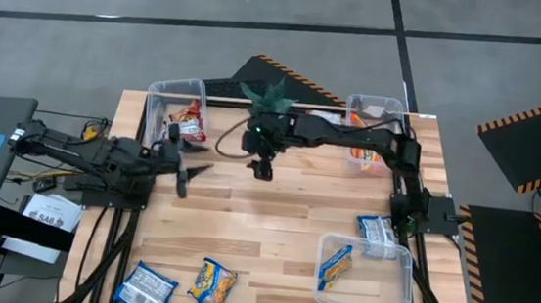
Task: Sort Maruchan noodles
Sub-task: Put the blue noodle pack in the bottom right transparent bin
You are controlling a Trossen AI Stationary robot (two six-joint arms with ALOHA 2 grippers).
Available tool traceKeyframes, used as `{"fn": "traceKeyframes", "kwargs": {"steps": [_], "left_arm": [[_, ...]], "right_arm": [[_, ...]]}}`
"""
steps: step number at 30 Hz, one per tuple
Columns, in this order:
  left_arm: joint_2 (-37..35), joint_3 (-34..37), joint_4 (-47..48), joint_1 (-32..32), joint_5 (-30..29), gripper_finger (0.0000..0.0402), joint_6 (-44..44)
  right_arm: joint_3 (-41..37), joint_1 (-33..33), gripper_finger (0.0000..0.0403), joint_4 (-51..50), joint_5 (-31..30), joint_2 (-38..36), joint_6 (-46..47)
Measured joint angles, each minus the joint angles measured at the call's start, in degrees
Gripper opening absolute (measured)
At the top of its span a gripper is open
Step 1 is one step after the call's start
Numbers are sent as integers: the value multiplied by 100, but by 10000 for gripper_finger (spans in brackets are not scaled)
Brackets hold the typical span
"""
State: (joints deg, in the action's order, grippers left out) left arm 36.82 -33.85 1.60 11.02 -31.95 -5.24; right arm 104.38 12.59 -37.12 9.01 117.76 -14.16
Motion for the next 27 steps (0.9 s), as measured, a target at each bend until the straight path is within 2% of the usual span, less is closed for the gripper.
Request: {"fn": "traceKeyframes", "kwargs": {"steps": [2,4,7,10,15,21,27], "left_arm": [[32,0,130,-105,-726,187,150],[35,0,382,-225,-1143,181,266],[72,0,653,-464,-1227,161,503],[116,0,929,-689,-1206,123,722],[226,-26,1433,-999,-1202,16,1159],[953,-768,3196,-1092,-1576,0,2592],[2009,-1423,4179,-1061,-1546,0,3411]], "right_arm": [[-294,-53,294,8,-336,-220,-6],[-553,-106,294,36,-609,-546,16],[-1018,-176,294,127,-888,-1145,192],[-1715,-306,294,451,-1198,-1806,411],[-3318,-616,294,1676,-2062,-3107,745],[-5079,-858,294,2954,-2995,-4327,1367],[-5952,-871,294,3700,-3657,-4935,1674]]}}
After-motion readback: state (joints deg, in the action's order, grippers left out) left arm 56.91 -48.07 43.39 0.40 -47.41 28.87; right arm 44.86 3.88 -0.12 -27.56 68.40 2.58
